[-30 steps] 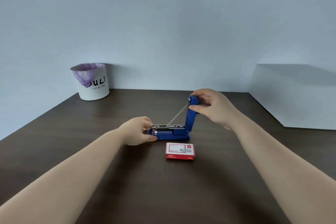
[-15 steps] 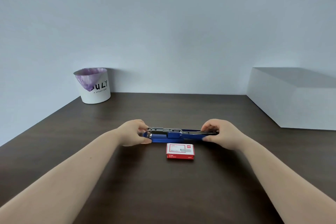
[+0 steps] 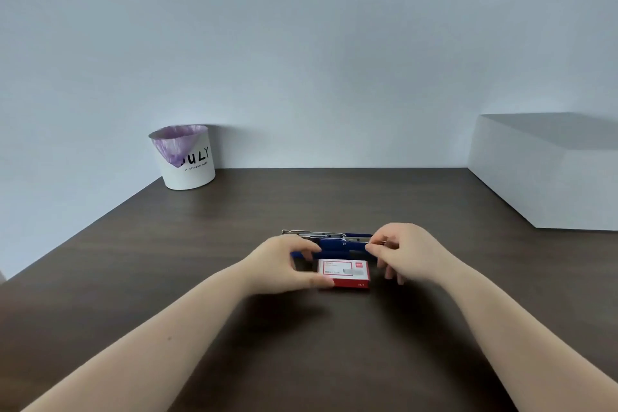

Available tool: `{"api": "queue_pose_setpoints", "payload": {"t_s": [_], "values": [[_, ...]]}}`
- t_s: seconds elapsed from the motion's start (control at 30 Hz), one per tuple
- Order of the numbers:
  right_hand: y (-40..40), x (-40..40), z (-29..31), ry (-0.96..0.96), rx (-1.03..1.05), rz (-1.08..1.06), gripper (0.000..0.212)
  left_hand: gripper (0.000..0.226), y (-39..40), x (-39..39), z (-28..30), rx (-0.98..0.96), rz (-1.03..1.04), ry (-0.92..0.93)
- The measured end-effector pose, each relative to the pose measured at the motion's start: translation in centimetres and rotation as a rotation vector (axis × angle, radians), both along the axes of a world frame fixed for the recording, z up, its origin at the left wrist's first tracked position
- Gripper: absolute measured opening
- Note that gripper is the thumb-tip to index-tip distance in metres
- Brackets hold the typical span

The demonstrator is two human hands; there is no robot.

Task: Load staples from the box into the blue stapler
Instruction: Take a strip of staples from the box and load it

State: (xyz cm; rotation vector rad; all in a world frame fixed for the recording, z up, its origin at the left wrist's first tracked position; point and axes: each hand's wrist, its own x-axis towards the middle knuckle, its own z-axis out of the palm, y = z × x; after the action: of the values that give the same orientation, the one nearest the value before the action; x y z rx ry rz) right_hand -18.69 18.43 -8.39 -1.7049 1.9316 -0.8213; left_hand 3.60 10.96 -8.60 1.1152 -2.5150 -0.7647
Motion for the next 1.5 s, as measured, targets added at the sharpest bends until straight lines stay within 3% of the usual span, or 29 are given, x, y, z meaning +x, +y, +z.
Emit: {"api": "queue_pose_setpoints", "payload": {"t_s": [0.07,0.13,0.3,0.57,0.93,1.03,1.33,1.47,1.5], "values": [[0.2,0.2,0.0,-0.088,0.056,0.024,0.012,0.073,0.0,-0.7,-0.1,-0.086,-0.081,-0.111],[0.3,0.4,0.2,-0.196,0.088,0.032,0.015,0.061,-0.2,-1.2,-0.1,-0.106,-0.086,-0.104],[0.6,0.6,0.0,-0.398,0.107,0.014,0.019,0.032,-0.6,-1.8,-0.6,-0.041,-0.060,0.077],[0.9,0.3,-0.1,-0.662,0.167,0.082,0.021,0.037,-0.4,-1.3,-0.1,0.125,-0.019,0.288],[0.7,-0.9,-0.3,-0.821,0.133,0.077,0.020,0.032,-0.7,-0.5,1.4,0.058,-0.001,0.309],[0.7,-1.0,-0.2,-0.833,0.136,0.070,0.019,0.034,-0.8,-0.3,2.4,0.131,-0.008,0.358],[0.6,-0.2,-0.2,-0.599,0.060,-0.021,0.015,0.036,-0.5,-0.1,3.4,0.207,-0.023,0.390],[0.5,-0.3,0.2,0.026,-0.201,-0.036,0.018,0.036,-0.6,-0.2,3.0,0.226,-0.024,0.385],[0.5,-0.4,0.3,0.101,-0.235,-0.012,0.016,0.036,-0.6,-0.3,2.8,0.230,-0.025,0.383]]}}
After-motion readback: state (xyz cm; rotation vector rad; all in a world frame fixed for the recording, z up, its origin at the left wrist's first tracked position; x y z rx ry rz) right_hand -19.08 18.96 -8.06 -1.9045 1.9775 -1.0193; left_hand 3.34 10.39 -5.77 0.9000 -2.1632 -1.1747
